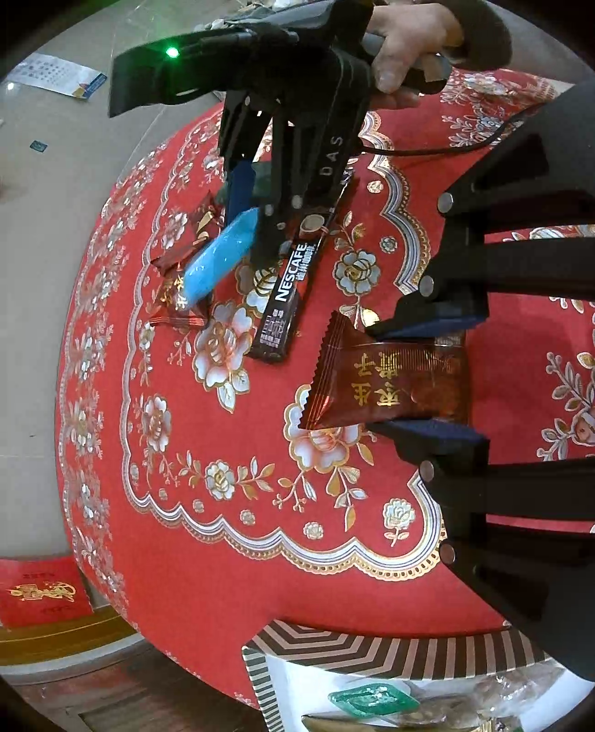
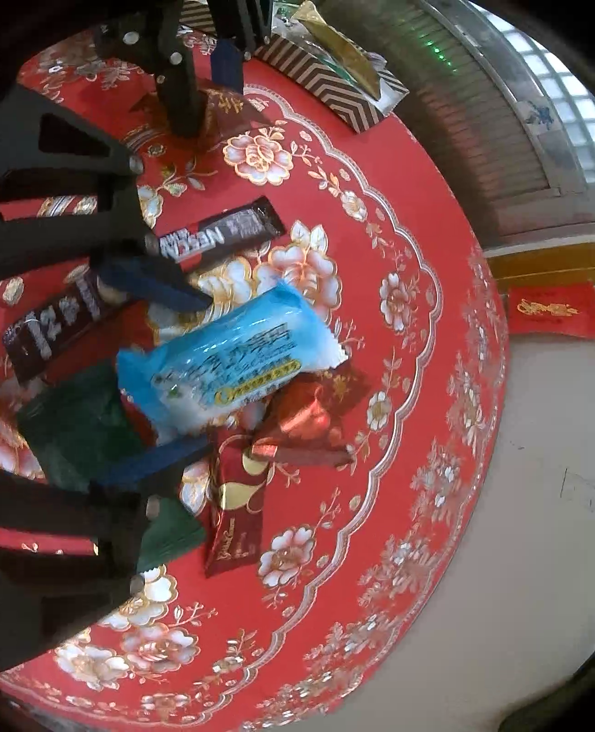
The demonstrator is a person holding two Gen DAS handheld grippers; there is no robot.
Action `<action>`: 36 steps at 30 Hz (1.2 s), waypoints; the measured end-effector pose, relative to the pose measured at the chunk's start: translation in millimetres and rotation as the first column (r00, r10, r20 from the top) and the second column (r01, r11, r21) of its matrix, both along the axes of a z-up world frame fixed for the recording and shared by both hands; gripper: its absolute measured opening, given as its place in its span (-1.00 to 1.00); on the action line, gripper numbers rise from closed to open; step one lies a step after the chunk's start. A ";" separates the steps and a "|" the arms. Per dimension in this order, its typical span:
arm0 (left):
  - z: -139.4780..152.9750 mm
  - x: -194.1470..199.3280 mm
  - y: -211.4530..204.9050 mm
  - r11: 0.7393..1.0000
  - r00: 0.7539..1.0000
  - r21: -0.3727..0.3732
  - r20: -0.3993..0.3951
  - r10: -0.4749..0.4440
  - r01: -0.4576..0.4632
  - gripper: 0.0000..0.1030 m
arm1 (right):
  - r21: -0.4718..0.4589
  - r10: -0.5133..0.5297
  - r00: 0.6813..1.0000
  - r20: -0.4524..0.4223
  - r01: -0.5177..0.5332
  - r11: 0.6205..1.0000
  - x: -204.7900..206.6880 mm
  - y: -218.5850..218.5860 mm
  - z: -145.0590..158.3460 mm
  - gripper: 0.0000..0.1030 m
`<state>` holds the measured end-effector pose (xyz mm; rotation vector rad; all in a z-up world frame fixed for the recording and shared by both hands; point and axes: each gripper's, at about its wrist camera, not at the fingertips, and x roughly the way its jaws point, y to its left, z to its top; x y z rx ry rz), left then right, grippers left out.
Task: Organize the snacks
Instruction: 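Grasp the blue Milk Sachima pack with the right tool while the left grasps the brown candy packet, then carry Sachima pack and brown packet to the white tray and release both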
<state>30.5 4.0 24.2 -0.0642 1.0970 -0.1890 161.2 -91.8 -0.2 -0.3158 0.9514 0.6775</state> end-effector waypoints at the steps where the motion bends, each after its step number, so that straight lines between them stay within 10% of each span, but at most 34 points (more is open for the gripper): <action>1: -0.4 -0.3 0.1 1.000 1.000 -0.001 -0.003 -0.001 0.001 -0.44 | 0.001 -0.003 1.000 -0.001 0.003 1.000 -0.9 2.1 0.8 -0.21; 5: -0.1 -3.7 2.1 1.000 1.000 0.000 -0.003 0.003 -0.003 -0.44 | -0.012 0.003 1.000 -0.016 -0.003 1.000 -5.7 10.3 2.0 -0.10; 7: 0.9 -5.5 4.8 1.000 1.000 -0.004 -0.003 0.006 -0.006 -0.44 | -0.002 -0.007 1.000 -0.019 0.007 1.000 -3.7 11.9 4.6 0.37; 13: 1.3 -6.4 12.2 1.000 1.000 -0.009 -0.009 0.016 -0.016 -0.44 | 0.066 -0.010 0.998 -0.063 0.014 0.998 6.6 16.1 9.4 0.40; 20: -2.7 -5.9 12.3 1.000 1.000 -0.015 -0.018 0.014 -0.014 -0.44 | 0.045 0.021 0.998 -0.053 -0.019 0.999 3.4 31.4 4.8 0.31; 23: -2.1 -6.9 15.4 1.000 1.000 -0.022 -0.014 0.021 -0.021 -0.44 | 0.000 -0.023 1.000 -0.017 0.023 1.000 -0.1 37.0 4.0 -0.39; 36: 14.5 -37.0 23.9 0.999 0.995 0.023 0.096 0.038 -0.040 -0.44 | 0.173 -0.200 0.977 0.074 0.185 0.967 -93.9 -5.2 52.0 -0.41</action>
